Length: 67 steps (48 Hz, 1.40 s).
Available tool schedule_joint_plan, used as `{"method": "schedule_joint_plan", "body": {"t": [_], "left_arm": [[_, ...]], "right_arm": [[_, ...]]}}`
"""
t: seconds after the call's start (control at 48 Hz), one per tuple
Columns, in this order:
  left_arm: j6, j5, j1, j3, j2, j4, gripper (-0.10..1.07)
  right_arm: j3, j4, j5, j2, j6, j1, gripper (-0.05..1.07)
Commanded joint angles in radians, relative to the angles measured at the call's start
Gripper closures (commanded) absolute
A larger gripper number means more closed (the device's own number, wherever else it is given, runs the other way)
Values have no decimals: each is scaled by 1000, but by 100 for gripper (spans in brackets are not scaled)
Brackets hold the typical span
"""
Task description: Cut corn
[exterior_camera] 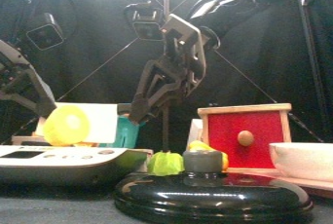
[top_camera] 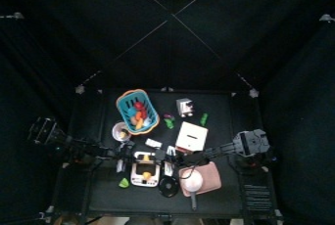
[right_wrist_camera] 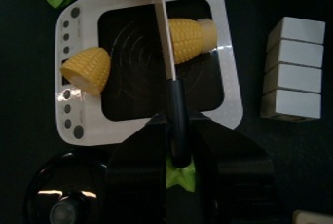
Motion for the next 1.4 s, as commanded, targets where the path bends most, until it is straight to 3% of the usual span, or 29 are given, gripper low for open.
{"method": "schedule_joint_plan", "body": {"t": [0.0,0.646,1.375], "left_arm": [[2,-3,-3,-29,-8,9,70],[3,-5,-2,-41,-184,92,70],[3,-5,8,-37,-186,92,70]], "right_arm": [[-25,-5,-2,-63,0,0,52],[-38,-34,0,-118,-9,5,52],[-40,-40,-2,-118,-8,3,52]]}}
